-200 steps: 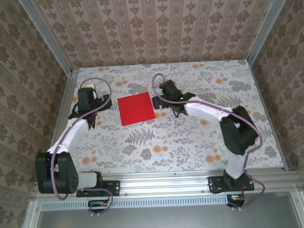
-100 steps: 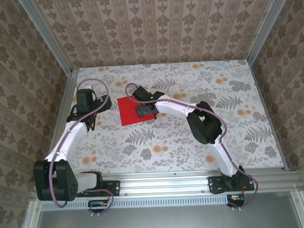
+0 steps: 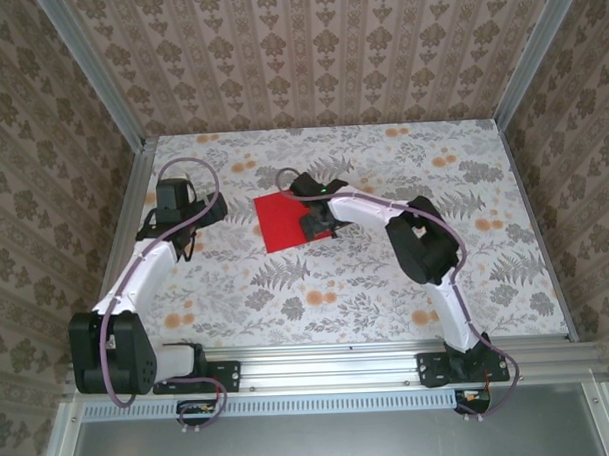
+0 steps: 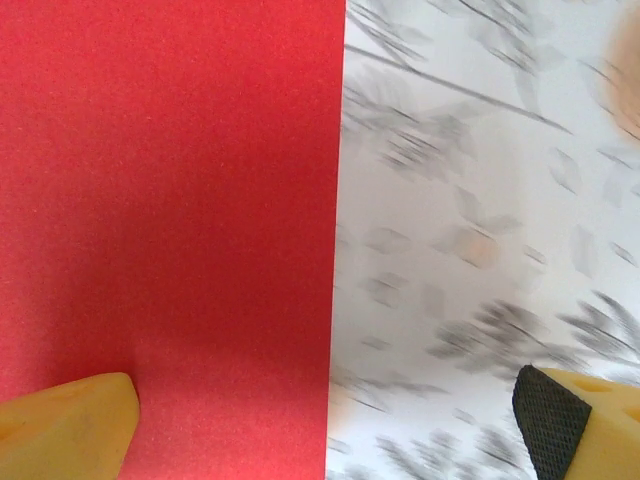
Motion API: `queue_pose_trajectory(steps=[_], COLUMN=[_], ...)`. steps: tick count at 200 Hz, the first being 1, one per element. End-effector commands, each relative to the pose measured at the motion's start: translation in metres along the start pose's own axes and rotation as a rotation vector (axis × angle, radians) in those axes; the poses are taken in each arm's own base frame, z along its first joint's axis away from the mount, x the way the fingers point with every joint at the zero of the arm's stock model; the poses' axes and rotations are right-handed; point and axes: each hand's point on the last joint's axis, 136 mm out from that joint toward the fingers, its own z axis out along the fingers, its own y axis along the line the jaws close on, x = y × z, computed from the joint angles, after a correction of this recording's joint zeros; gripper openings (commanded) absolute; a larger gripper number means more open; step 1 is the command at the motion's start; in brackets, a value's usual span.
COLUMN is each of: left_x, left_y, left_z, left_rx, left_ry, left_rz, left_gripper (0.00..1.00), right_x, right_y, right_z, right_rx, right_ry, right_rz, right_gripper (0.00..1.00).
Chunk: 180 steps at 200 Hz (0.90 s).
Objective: Fold a paper plane with a square sheet of paper (pick it up from the middle)
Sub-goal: Move the square sheet of paper to the center of the table.
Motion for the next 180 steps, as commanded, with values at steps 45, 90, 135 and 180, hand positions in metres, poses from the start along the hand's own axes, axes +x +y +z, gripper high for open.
queue_pose_trajectory(steps=[45,90,135,180], left_x=[0.004,0.008,0.018,0.026], left_y=[-0.015,-0.023,-0.03,-0.031], left_z=[0.012,0.018,0.021,0.023], left_rx=[0.045,0.066,0.117,0.122], left_ry=[0.037,0.06,0.081,0.108], left_rz=[-0.026,-0.067,-0.127,-0.118], left_gripper=[1.0,1.0,1.0,1.0], right_x=[0.112,0.066,0.027,0.011], right_y=[-0.102,-0.106,-0.048,-0.032], right_z=[-0.016,-0.059,-0.044,-0.017], right_rx=[0.106,0.077,-0.109,-0.093], right_ry=[0.248,0.097,0.08,0.127], right_rz=[0.029,0.143,0.325,0.314], right_gripper=[1.0,1.0,1.0,1.0])
